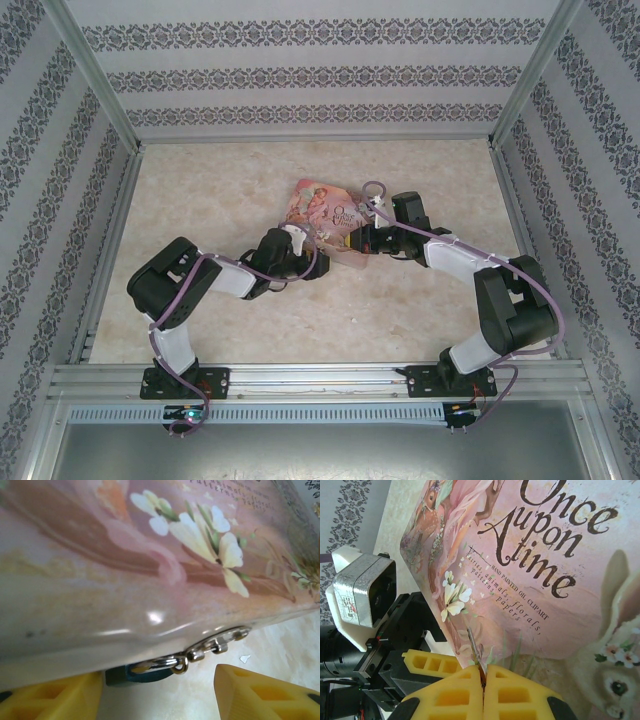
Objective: Unlock the padlock with the key
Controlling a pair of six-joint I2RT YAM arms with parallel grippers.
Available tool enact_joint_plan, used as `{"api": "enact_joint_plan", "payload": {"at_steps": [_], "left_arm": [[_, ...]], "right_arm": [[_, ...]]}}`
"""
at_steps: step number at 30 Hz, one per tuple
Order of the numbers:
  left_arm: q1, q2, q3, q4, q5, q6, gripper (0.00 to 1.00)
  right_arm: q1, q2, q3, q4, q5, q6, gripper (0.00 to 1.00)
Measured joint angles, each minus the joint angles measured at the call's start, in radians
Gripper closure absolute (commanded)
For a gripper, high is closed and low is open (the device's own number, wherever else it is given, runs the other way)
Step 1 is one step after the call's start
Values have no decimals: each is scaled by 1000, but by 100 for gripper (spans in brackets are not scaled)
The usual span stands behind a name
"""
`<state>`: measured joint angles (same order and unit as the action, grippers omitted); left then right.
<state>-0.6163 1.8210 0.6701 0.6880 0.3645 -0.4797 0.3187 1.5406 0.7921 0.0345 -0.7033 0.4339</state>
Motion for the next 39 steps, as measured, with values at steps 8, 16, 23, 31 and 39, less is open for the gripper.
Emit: {"api": "enact_joint_plan", "payload": {"at_steps": [8,16,23,31,39], "left_arm": [[-16,2,28,-45,-45,1,43],[-29,6,57,-86,-82,2,49],[-34,18,79,-106,-113,4,56],[-45,31,96,-110,-140,3,63],[-50,32,107,-114,-148,1,71]], "right_arm": [[0,0,0,4,5,0,100],[0,0,0,7,8,0,100],[0,0,0,8,11,0,100],[0,0,0,8,13,0,100],[0,-4,0,6,17,0,100]]}}
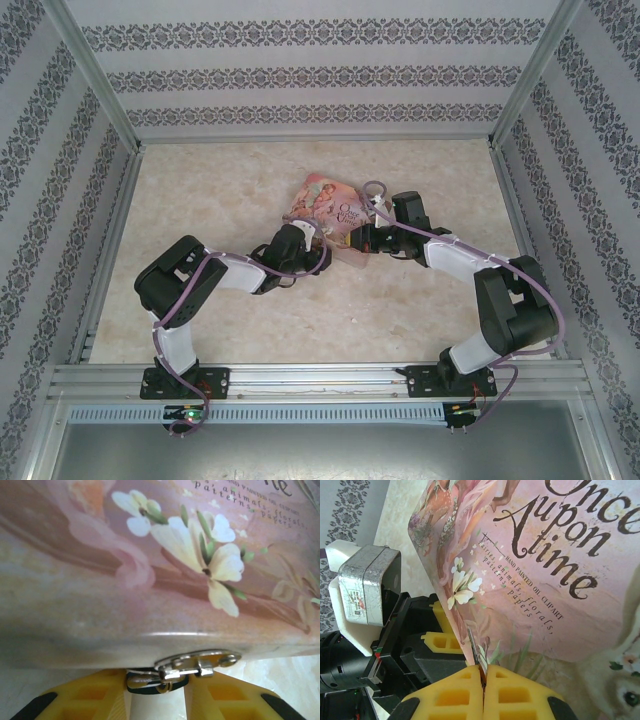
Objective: Unlock the padlock with the key
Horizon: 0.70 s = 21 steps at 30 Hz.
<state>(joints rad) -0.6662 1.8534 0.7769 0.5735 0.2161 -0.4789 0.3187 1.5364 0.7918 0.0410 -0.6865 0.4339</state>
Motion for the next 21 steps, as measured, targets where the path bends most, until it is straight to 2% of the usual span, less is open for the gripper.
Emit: {"api": "enact_joint_plan", "payload": {"at_steps": [12,21], "left_arm": [[-15,-5,0,-1,-5,-5,75],[-21,-92,0,-84,-2,-82,79]], "right_arm": [[13,-58,0,-49,10,8,100],[13,-189,-11,-53,24,2,100]]}}
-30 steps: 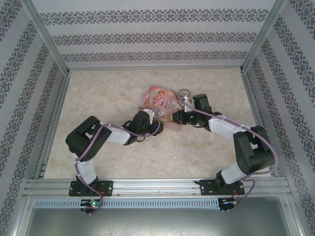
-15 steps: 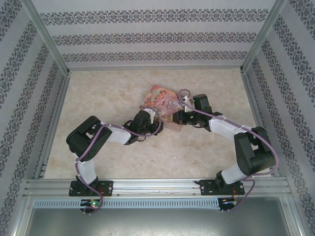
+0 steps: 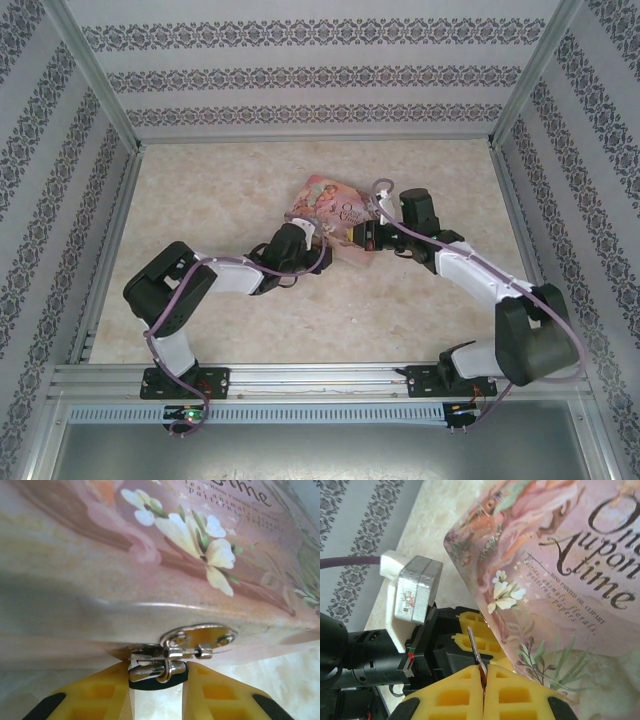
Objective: Unlock the padlock with the key
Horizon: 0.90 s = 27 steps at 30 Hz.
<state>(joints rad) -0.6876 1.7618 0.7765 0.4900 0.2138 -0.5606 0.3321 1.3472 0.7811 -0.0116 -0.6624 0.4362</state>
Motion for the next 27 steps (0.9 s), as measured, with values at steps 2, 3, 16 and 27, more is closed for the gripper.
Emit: {"api": "enact_joint_plan", "payload": {"at_steps": [2,3,16,27], "left_arm": [[0,-22,0,-31,6,-21,79],[0,-31,0,-46,11,-31,79],[0,-72,69,-193,104,-219,83],[0,-76,102,-232,174,-357,83]], "right_arm": [[0,-44,-18,1,11,-11,100],[1,-67,-30,0,17,-19,100],[101,-325,-227,13,133,-151,100],[276,-449,-404,124,368,-228,100]]}}
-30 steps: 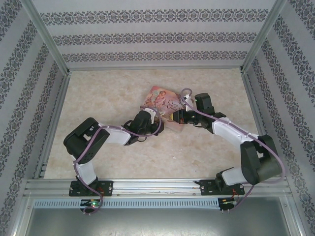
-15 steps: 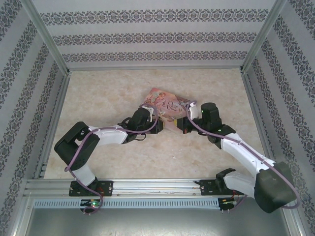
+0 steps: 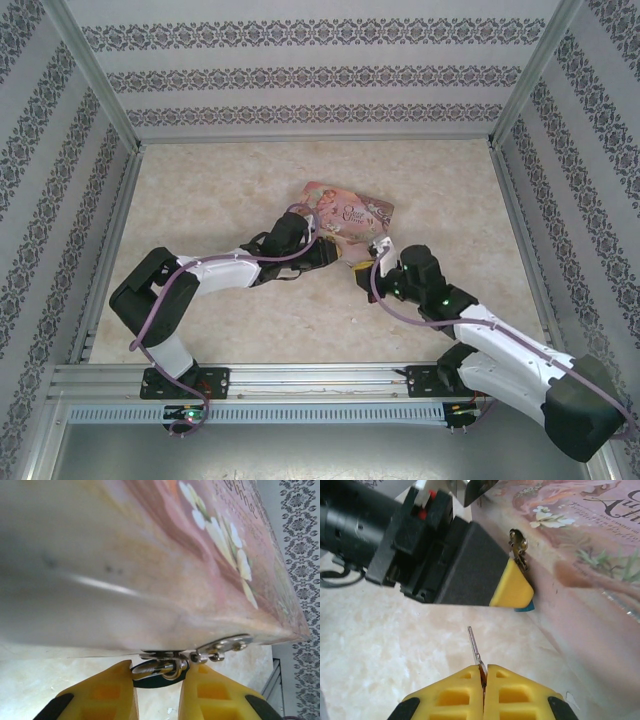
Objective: Unlock the padlock with the key
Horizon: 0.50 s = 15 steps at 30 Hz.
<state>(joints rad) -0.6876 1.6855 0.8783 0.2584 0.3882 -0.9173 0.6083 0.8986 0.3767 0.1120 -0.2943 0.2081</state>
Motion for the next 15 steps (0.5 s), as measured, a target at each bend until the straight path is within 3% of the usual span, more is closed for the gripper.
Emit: {"api": "enact_joint_plan", "payload": {"at_steps": [15], "left_arm": [[0,0,39,-23,41,-83,84]], "right_arm": [[51,74,-129,214,177,-7,100]]}}
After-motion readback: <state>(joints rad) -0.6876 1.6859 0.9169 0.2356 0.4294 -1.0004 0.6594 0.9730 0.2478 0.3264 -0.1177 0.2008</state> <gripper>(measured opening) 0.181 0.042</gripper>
